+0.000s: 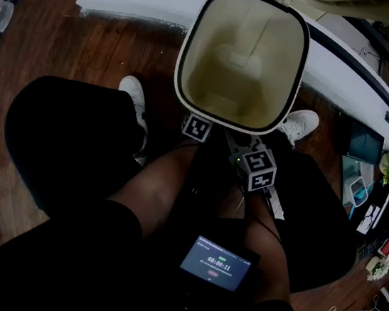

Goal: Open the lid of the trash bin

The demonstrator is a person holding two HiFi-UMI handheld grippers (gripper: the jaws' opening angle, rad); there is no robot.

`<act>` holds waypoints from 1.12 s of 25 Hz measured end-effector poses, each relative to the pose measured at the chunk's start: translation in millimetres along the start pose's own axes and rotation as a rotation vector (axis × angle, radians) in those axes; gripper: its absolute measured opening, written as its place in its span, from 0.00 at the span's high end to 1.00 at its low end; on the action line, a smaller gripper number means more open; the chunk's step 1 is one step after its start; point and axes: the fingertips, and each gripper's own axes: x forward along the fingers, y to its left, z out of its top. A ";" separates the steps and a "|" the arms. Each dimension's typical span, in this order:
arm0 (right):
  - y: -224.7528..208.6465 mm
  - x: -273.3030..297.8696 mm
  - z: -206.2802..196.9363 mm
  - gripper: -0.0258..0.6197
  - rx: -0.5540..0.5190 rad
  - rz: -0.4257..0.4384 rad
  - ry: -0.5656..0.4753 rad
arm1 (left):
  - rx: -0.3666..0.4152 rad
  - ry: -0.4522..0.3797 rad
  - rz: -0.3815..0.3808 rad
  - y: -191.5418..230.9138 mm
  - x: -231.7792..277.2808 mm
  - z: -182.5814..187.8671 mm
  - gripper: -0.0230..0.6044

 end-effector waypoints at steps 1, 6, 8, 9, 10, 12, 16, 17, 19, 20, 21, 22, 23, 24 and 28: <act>0.0 0.2 0.1 0.93 0.001 -0.001 -0.002 | 0.000 -0.001 -0.001 0.2 0.1 -0.1 0.92; -0.2 -0.9 -1.0 0.93 -0.001 -0.003 0.002 | -0.001 -0.001 0.001 -0.8 0.0 0.6 0.92; 0.9 -1.1 -1.3 0.93 -0.003 -0.004 0.004 | 0.000 -0.002 -0.004 -1.8 -0.5 0.5 0.93; 1.2 -0.9 -1.1 0.93 -0.004 -0.004 0.004 | 0.000 -0.002 -0.006 -1.7 -0.6 0.6 0.93; 1.3 -0.6 -0.8 0.93 -0.006 -0.005 0.005 | 0.001 -0.001 -0.006 -1.2 -0.9 0.6 0.93; 1.7 -0.5 -0.6 0.93 -0.010 -0.006 0.005 | 0.003 0.001 -0.002 -0.2 -1.4 -0.2 0.93; 3.2 0.0 0.0 0.93 -0.011 -0.008 0.003 | 0.005 -0.004 -0.003 -0.7 -2.7 -0.6 0.94; 3.2 0.2 0.3 0.93 -0.011 -0.008 0.004 | 0.002 -0.004 -0.005 -1.0 -2.9 -0.2 0.94; 2.6 0.7 0.4 0.93 -0.010 -0.007 0.008 | -0.004 -0.004 -0.008 -1.4 -3.0 0.8 0.94; 2.3 0.7 0.0 0.93 -0.008 -0.008 0.010 | -0.003 -0.005 -0.009 -1.3 -3.0 1.2 0.94; 2.1 0.7 -0.5 0.93 -0.007 -0.009 0.011 | 0.000 -0.005 -0.010 -1.3 -3.1 1.3 0.94; 1.8 0.6 -1.1 0.93 -0.006 -0.010 0.012 | 0.002 -0.005 -0.011 -1.3 -3.2 1.2 0.94; 1.5 0.4 -1.7 0.93 -0.006 -0.012 0.013 | 0.004 -0.005 -0.011 -1.5 -3.3 1.3 0.94; 1.3 0.2 -2.2 0.93 -0.007 -0.013 0.014 | 0.004 -0.006 -0.011 -1.8 -3.4 1.5 0.94; 1.4 -0.8 -3.9 0.93 -0.009 -0.017 0.019 | 0.003 -0.011 -0.009 -2.2 -4.6 2.7 0.94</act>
